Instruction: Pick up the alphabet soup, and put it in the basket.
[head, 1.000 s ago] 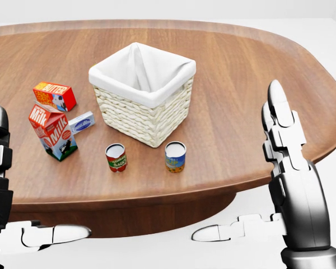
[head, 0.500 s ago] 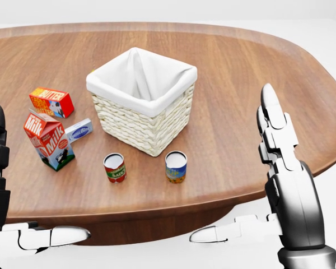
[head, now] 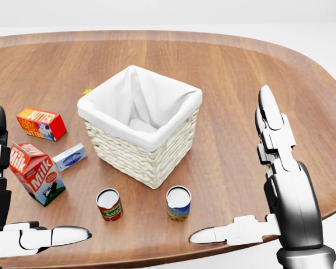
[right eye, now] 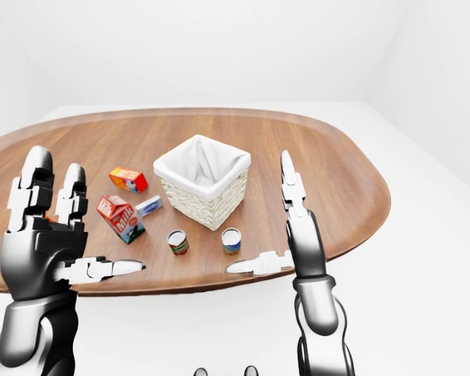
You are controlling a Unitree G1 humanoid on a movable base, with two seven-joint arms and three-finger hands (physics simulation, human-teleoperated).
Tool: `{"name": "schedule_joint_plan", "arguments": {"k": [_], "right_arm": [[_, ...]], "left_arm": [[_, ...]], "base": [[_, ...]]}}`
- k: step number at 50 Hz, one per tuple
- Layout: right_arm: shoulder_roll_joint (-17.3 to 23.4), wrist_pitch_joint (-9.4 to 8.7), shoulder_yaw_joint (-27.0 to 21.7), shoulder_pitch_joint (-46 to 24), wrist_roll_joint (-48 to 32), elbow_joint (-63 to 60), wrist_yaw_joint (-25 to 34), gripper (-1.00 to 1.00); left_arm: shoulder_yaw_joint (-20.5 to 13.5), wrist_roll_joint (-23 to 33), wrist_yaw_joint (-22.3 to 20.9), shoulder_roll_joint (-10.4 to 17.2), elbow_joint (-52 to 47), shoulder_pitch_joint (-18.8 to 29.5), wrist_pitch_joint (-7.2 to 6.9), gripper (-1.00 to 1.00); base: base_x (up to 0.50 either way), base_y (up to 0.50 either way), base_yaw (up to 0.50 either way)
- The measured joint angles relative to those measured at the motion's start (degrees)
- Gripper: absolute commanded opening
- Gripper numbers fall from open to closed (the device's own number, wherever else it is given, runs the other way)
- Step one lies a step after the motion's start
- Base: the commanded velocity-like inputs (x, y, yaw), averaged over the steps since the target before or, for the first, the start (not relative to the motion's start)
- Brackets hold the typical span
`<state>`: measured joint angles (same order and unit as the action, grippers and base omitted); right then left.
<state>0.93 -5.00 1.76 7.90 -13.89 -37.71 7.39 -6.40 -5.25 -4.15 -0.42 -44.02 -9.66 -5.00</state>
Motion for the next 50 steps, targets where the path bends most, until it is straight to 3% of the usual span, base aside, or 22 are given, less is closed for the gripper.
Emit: {"name": "schedule_joint_plan", "arguments": {"k": [32,50], "right_arm": [[0.01,0.0,0.39,0.0,-0.28,0.16,0.13,1.0],[0.11,0.0,0.85,0.13,-1.0,0.88,0.15,1.0]], "left_arm": [[-0.06,0.24,0.1,0.02,0.68,0.2,0.0,1.0],[0.07,0.32,0.18,0.03,0.5,0.11,0.0,1.0]], "base": [[0.34,0.0,0.0],[0.01,0.0,0.0]]}}
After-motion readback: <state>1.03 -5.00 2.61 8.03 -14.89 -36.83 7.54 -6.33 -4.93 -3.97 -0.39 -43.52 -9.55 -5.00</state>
